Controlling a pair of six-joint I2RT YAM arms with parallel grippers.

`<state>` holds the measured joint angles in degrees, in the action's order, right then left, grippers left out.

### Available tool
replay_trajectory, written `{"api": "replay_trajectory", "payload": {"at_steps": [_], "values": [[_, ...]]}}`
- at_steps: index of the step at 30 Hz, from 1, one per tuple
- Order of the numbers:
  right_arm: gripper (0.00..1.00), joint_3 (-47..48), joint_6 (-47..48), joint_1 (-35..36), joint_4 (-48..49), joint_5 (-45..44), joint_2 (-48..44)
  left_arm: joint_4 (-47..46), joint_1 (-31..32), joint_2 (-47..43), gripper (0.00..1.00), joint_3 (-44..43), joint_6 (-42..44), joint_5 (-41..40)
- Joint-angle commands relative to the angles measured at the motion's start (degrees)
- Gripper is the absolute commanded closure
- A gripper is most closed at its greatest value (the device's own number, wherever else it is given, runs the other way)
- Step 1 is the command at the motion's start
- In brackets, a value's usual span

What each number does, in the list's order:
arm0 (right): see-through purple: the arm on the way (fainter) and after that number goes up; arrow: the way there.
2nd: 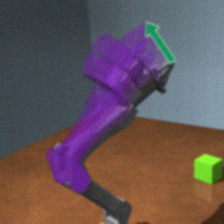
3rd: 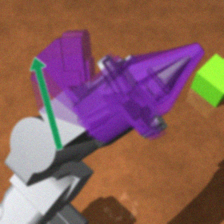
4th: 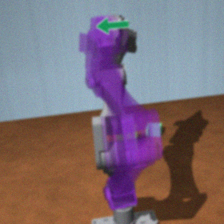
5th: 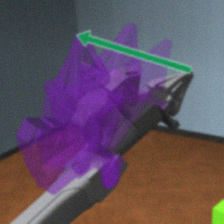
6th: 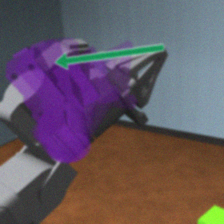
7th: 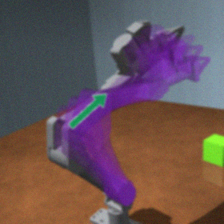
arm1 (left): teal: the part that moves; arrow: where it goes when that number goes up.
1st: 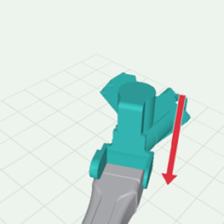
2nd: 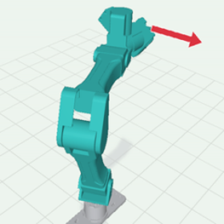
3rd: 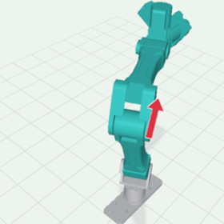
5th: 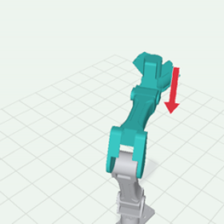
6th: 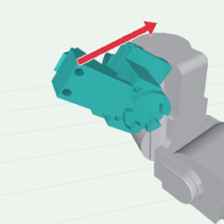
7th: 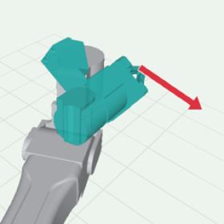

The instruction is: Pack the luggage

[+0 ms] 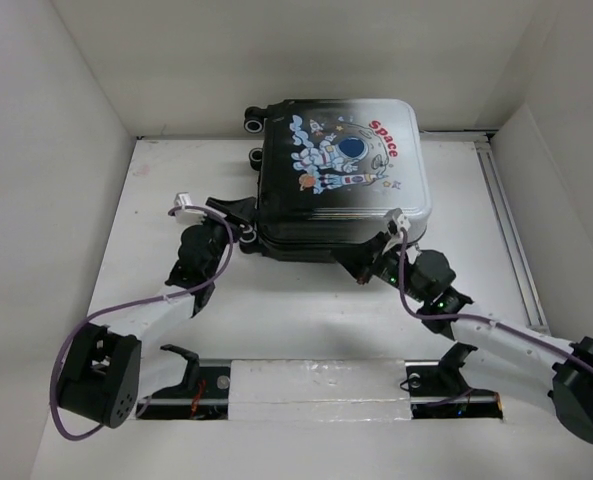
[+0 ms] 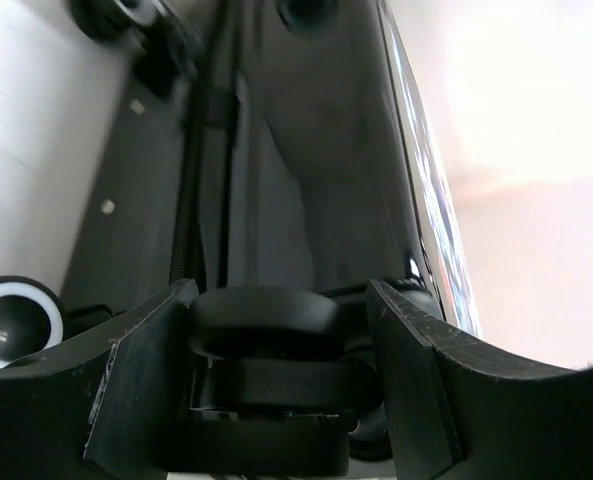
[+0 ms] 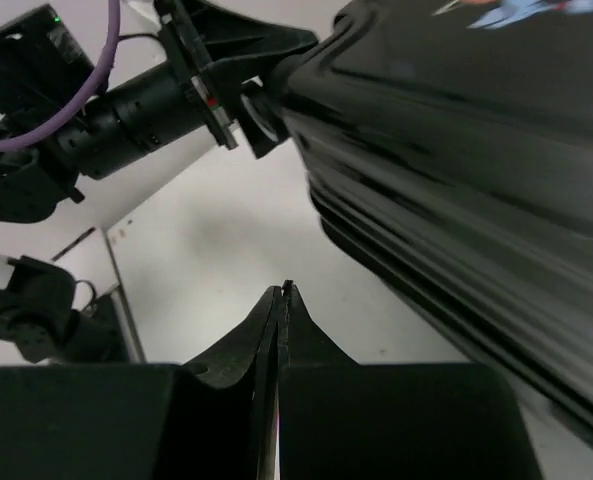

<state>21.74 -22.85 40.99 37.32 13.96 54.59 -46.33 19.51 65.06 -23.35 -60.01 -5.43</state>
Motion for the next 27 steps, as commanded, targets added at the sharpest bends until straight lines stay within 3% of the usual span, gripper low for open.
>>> {"api": "replay_trajectory", "payload": {"at_steps": [1,5,7,10,15,17,19,20,22,23,25,27], "values": [[1.00,2.4,-3.0,2.7,3.0,0.0,3.6,-4.6,2.1,-0.4,1.00,-1.6,2.1,8.2],[1.00,1.7,-0.4,4.4,-12.8,-16.1,-3.3,-1.6,-0.3,-1.2,1.00,-2.3,2.6,6.6],[1.00,-0.7,-0.4,4.4,-19.4,-24.7,-12.4,-1.6,-2.3,-1.9,1.00,-2.3,2.6,6.6],[1.00,-4.5,-0.4,1.7,-23.0,-24.2,-20.7,-2.5,-6.6,-1.3,1.00,-2.3,0.6,9.0],[0.99,-2.1,0.2,-0.5,-28.4,-22.0,-20.1,-4.2,-10.5,1.7,1.00,-4.7,-1.3,15.3],[0.80,-0.7,0.2,-0.5,-30.5,-23.4,-20.9,2.0,-10.5,1.7,1.00,-6.4,2.2,16.2],[0.70,0.8,1.4,-0.5,-30.5,-23.4,-21.5,3.6,-10.0,-0.2,1.00,-5.0,2.9,15.7],[0.66,1.5,2.5,-0.5,-30.5,-22.4,-21.5,4.4,-10.0,-1.2,0.75,-4.3,2.9,15.0],[0.64,2.6,3.2,-0.5,-30.5,-21.2,-19.8,4.9,-10.5,-3.5,0.45,-2.1,2.9,14.5],[0.64,3.3,3.3,-0.5,-30.5,-20.5,-18.1,4.9,-10.5,-4.1,0.25,-2.1,2.9,15.0],[0.64,3.3,3.3,-0.5,-30.5,-19.9,-16.8,5.6,-10.5,-4.1,0.14,-2.1,2.9,15.9],[0.64,3.3,3.3,-0.5,-30.5,-19.1,-16.3,8.1,-10.5,-4.6,0.09,-2.1,2.3,17.0]]}}
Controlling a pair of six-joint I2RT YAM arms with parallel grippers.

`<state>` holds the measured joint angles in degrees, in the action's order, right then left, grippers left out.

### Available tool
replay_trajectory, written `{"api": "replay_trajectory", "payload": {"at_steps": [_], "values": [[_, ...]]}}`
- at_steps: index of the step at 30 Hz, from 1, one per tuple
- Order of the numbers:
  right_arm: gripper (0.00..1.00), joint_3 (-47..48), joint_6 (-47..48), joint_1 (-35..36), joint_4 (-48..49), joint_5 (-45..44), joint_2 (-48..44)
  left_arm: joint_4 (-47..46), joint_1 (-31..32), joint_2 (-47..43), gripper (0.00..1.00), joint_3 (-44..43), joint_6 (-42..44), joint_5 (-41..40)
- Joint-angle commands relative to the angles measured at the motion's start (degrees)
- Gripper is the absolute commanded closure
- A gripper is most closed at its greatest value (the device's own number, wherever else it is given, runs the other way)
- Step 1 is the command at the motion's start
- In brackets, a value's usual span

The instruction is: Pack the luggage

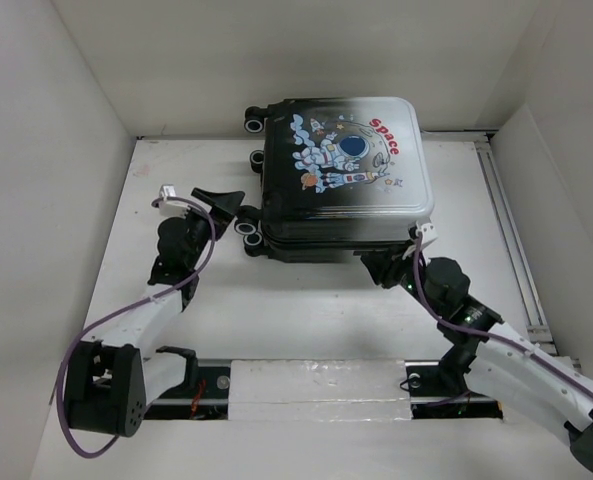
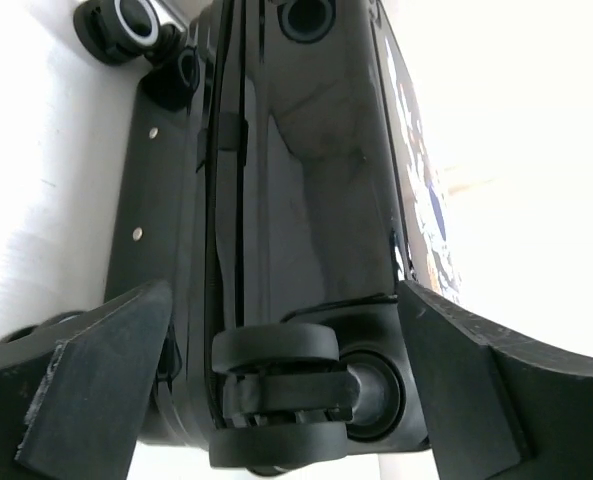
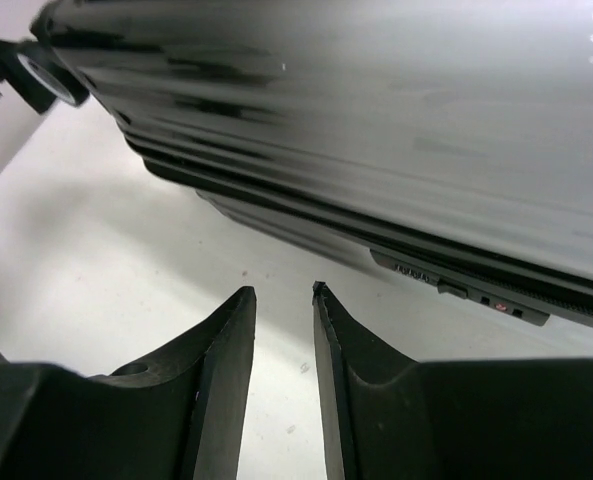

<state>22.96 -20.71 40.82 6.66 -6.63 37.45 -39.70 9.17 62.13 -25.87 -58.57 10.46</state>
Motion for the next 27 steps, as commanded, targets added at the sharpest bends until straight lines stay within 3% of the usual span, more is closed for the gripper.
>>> {"api": "replay_trajectory", "payload": {"at_steps": [1,8,20,27], "values": [[0.64,2.1,1.1,-0.3,0.7,2.1,0.9,2.2,-0.2,-1.7,0.07,0.4,0.8,1.9],[0.64,0.2,1.6,-0.3,1.3,1.4,-1.4,-5.5,-0.2,3.3,0.09,4.7,-6.3,11.4],[0.63,-0.8,2.2,-0.3,3.5,3.8,3.2,-7.6,-0.2,-3.1,0.10,10.0,-6.7,10.8],[0.63,-0.8,2.2,-0.3,5.1,5.7,4.3,-18.9,2.3,1.7,0.06,9.4,-15.3,12.5]]}}
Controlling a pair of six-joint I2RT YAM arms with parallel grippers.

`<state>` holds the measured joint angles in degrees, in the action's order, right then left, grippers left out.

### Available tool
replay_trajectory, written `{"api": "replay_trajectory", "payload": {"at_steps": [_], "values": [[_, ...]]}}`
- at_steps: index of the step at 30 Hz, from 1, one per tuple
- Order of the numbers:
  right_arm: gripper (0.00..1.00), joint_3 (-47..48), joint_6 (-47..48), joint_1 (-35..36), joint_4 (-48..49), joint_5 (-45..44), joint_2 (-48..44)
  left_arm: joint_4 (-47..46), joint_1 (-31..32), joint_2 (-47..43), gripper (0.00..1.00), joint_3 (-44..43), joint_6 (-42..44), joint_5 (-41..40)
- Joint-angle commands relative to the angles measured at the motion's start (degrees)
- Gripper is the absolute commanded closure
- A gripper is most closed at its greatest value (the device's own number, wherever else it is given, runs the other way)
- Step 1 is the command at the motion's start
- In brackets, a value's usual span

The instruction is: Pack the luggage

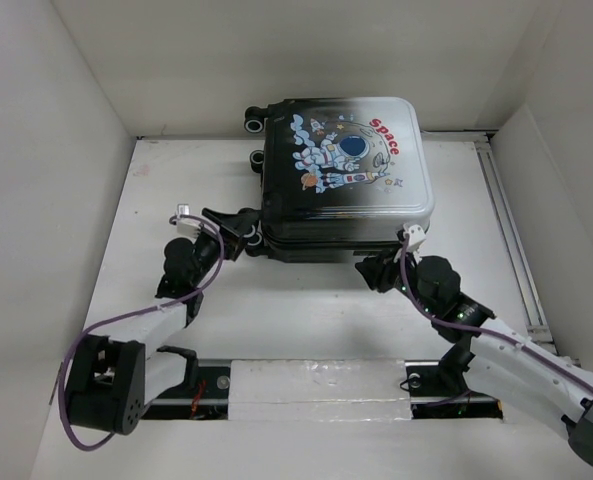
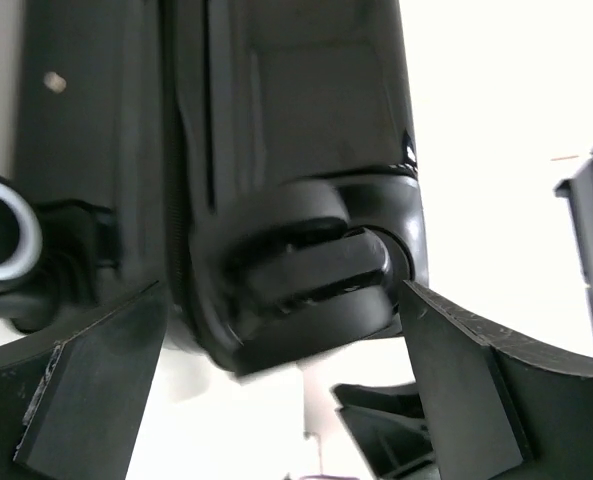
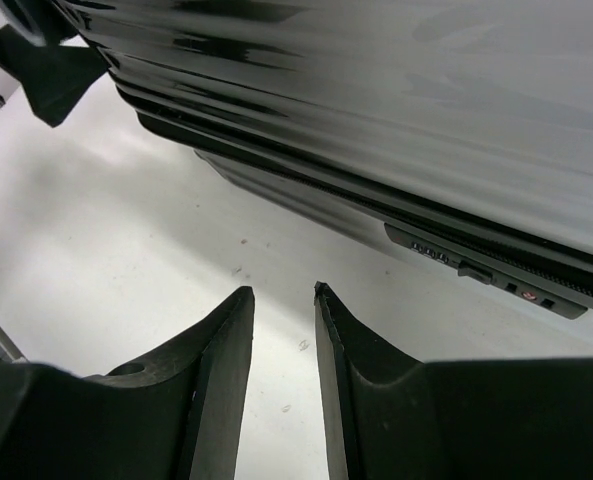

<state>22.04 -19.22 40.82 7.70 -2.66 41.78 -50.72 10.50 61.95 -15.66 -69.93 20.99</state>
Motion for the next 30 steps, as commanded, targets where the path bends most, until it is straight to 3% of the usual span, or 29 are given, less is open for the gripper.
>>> {"api": "replay_trajectory", "payload": {"at_steps": [1,7,10,11,12,15,18,20,23,24,30], "values": [[0.63,0.1,0.7,-0.3,4.1,1.7,0.0,-10.5,1.0,2.5,0.06,-0.9,-6.1,1.9],[0.63,-0.9,0.2,-0.3,4.1,2.5,0.0,-17.2,1.0,4.5,0.06,-1.9,-12.5,1.3],[0.63,-1.5,0.2,-0.3,4.1,2.5,-0.6,-20.4,1.0,4.5,0.19,-0.8,-13.9,-0.7],[0.63,-1.5,0.2,-0.3,4.1,2.5,-0.6,-22.0,1.0,4.5,0.28,-0.1,-14.4,-1.5],[0.63,-1.5,0.2,-0.3,4.1,2.5,-0.6,-22.1,1.0,4.5,0.43,-0.1,-14.4,-1.5],[0.63,-1.5,0.2,-0.3,4.1,2.5,-0.6,-22.1,1.0,5.1,0.48,-0.1,-15.0,-1.5],[0.63,-1.5,0.2,-0.3,4.1,3.0,-0.6,-23.8,1.0,5.6,0.65,-0.1,-15.5,-1.5],[0.63,-1.5,0.2,-0.3,4.1,3.0,-0.6,-23.8,1.0,5.6,0.69,-0.1,-15.5,-2.1],[0.62,-1.5,0.2,-0.3,4.1,2.5,-1.2,-23.8,1.0,5.0,0.89,-0.1,-14.9,-3.4],[0.60,-1.5,0.2,-0.3,3.0,2.0,-2.2,-23.8,1.0,4.5,1.00,-0.1,-13.8,-3.4],[0.52,-1.0,-0.9,-0.3,-4.0,-4.0,-8.0,-15.3,1.0,1.6,1.00,-1.8,-6.1,-7.5]]}}
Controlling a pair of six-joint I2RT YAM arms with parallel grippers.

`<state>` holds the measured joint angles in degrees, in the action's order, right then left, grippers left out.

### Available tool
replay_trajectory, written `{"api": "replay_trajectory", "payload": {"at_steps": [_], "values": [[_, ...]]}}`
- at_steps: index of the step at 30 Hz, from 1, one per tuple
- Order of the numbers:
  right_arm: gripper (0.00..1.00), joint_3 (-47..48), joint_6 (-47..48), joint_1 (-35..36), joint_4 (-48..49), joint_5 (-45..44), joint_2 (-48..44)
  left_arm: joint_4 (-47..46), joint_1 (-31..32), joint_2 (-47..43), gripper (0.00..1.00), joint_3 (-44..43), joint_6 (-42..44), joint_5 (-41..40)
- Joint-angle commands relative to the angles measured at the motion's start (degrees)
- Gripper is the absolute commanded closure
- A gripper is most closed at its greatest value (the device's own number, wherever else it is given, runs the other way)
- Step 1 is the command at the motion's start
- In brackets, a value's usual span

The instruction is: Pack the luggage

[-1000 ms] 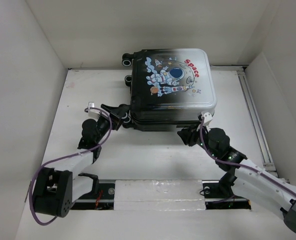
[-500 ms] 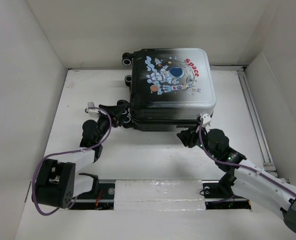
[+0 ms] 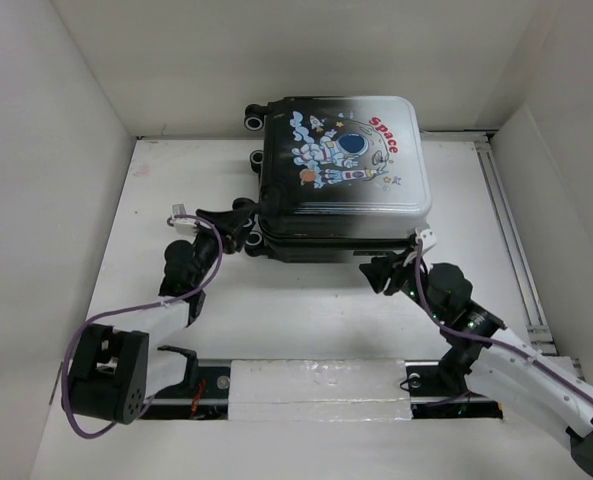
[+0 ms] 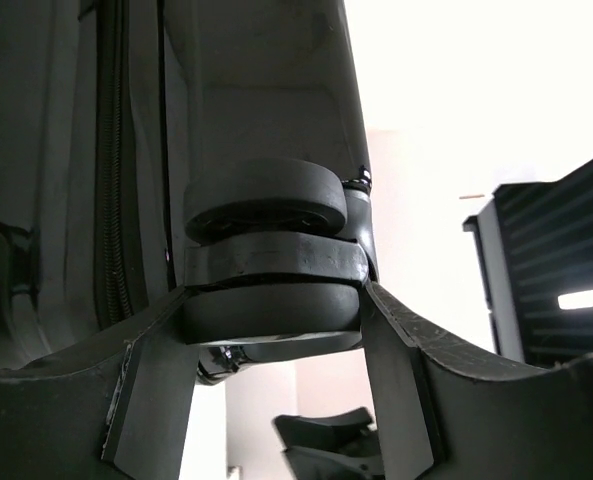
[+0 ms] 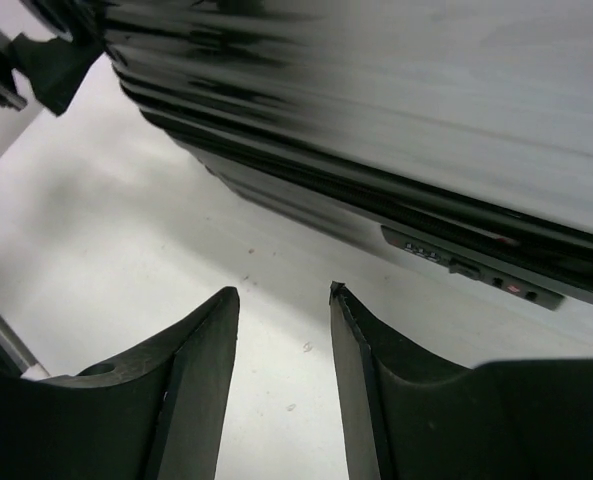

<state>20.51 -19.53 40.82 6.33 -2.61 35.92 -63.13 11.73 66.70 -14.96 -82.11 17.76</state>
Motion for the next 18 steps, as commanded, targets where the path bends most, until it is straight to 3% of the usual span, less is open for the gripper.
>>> {"api": "replay_trajectory", "payload": {"at_steps": [1,7,12,15,17,18], "values": [[0.52,0.6,-1.2,-0.3,-3.9,-5.8,-2.9,-2.2,-1.8,-3.9,1.00,-2.5,6.6,-4.8],[0.56,2.3,-9.5,-0.3,-16.1,-22.5,-8.1,-0.4,-10.1,-3.9,1.00,-4.0,7.2,0.5],[0.58,2.8,-9.5,-0.3,-18.5,-23.9,-9.9,-0.9,-17.4,-1.8,1.00,-5.9,6.6,3.9],[0.68,2.8,-8.3,-0.3,-17.2,-23.4,-8.9,-1.5,-17.4,0.3,1.00,-7.3,6.6,5.6],[0.66,2.8,-6.8,-0.3,-14.9,-22.3,-6.7,-2.3,-17.4,0.9,1.00,-8.0,5.8,7.0],[0.60,3.3,-6.0,-0.3,-14.9,-21.7,-6.0,-2.9,-17.4,0.9,1.00,-8.0,5.8,7.0]]}}
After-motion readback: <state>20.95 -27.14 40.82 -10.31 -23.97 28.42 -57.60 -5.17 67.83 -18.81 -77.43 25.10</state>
